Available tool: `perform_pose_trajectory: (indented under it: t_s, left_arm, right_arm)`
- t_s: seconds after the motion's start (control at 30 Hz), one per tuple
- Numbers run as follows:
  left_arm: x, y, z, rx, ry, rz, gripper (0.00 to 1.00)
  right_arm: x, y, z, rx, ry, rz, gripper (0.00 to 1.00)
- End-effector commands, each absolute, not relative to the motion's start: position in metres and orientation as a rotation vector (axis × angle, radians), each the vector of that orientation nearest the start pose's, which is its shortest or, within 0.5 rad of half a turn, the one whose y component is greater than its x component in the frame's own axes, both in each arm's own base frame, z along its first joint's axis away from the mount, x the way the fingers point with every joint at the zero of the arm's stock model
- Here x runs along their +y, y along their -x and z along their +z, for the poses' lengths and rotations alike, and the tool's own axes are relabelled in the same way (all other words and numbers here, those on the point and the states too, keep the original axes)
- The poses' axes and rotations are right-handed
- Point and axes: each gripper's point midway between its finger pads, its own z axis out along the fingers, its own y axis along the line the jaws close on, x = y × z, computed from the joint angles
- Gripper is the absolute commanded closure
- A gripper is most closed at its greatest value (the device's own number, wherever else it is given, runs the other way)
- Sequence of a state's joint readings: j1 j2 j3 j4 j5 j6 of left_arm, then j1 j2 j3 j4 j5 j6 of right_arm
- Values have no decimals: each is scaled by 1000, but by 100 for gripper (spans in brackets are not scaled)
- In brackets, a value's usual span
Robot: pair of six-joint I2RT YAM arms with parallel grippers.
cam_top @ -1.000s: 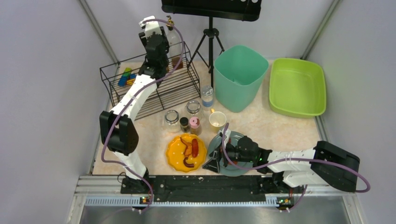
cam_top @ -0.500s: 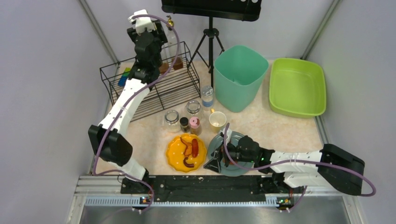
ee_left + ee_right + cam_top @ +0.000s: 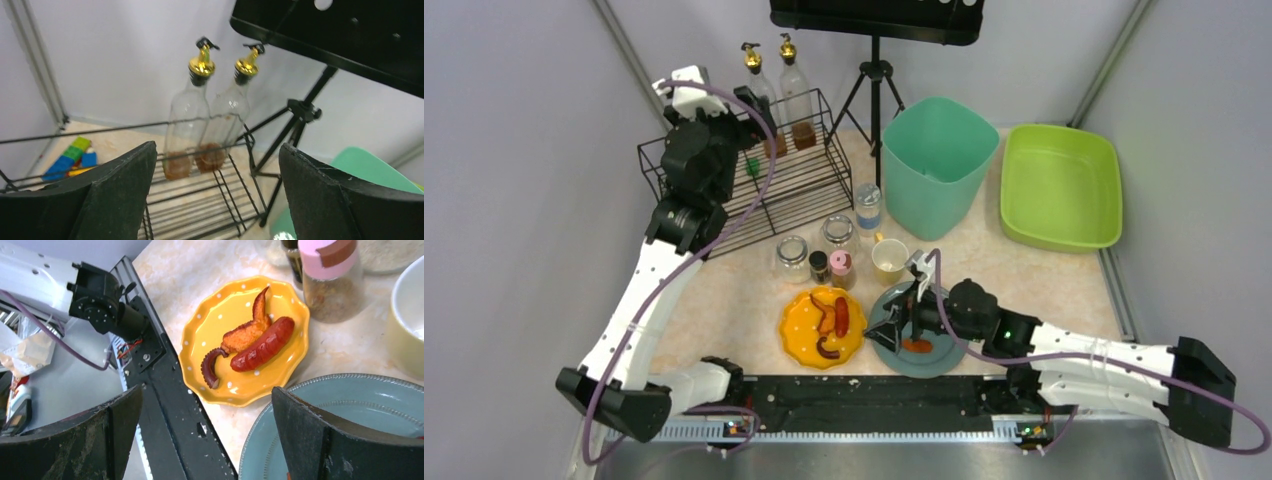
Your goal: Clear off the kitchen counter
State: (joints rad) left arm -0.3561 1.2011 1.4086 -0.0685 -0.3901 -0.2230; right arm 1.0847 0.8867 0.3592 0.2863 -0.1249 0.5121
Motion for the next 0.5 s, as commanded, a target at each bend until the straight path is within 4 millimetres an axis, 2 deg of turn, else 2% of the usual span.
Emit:
perform_pose_trajectory:
  t_s: [0.0,0.13,0.27,0.47]
  left_arm:
    - [-109,-368,439,1527,152,-368,1]
    - [-119,-349,415,1604,100,-435,1]
    - [-127,-333,379,1715,66,-475,1]
    - [-136,-309,335,1853,36,-534,1]
  right_arm:
    - [299,-124,177,1874,639,1113,1]
    - [289,-133,182,1904,626,1011,1]
    - [274,-149,191,1915,576,880,1]
    - [253,-188,199,1990,464,610,1]
